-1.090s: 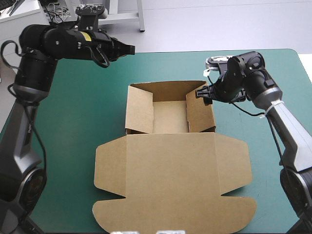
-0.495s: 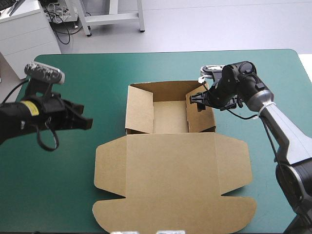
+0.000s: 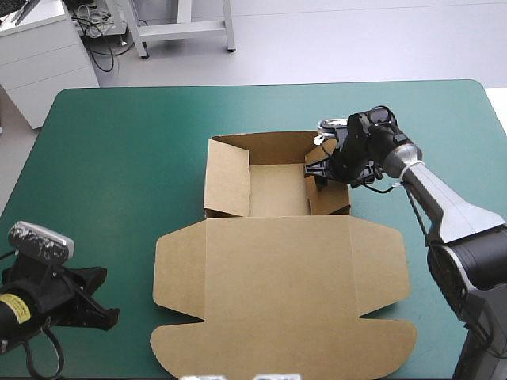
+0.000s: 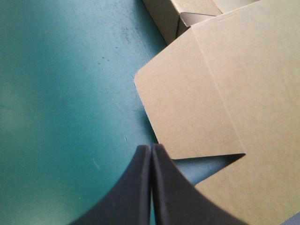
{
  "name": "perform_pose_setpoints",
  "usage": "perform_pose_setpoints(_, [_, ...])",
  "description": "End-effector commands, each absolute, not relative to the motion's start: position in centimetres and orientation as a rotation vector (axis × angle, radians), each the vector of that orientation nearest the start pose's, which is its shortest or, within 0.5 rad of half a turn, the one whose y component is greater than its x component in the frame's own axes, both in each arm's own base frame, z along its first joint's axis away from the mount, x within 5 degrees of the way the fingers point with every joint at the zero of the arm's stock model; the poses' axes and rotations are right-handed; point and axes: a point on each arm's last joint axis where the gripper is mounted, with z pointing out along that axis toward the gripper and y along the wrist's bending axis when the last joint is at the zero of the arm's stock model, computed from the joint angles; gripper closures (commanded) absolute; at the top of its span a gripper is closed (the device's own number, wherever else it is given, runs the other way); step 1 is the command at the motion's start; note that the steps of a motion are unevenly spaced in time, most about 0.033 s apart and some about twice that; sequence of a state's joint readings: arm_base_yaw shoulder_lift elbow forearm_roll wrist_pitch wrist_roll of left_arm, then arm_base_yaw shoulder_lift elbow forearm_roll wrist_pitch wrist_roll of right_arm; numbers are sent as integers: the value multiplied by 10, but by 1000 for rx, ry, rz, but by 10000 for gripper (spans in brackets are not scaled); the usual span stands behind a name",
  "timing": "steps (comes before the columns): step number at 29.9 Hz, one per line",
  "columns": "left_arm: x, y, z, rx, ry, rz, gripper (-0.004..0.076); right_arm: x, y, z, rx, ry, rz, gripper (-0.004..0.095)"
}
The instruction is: Fold the box
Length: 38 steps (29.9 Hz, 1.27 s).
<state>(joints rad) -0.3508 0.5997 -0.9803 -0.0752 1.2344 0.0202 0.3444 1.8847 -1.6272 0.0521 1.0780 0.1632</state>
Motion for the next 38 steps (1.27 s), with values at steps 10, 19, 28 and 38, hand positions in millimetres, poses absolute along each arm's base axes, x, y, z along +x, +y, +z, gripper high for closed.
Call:
perform_pose_setpoints(10, [35,-20,355,414,2168,-286,756,372,136,295,-236,2792,195,328])
perform_pose_setpoints(19, [35,-21,349,416,2183,-293,756,372,136,301,-248,2795,193,927])
perform_pose_setpoints(28, [36,-19,348,416,2185,-267,756,372,73,395,-155,2587,156,931])
perform_pose_setpoints(38, [37,-17,348,415,2183,-227,756,329,-92,447,292,2415,-73,931])
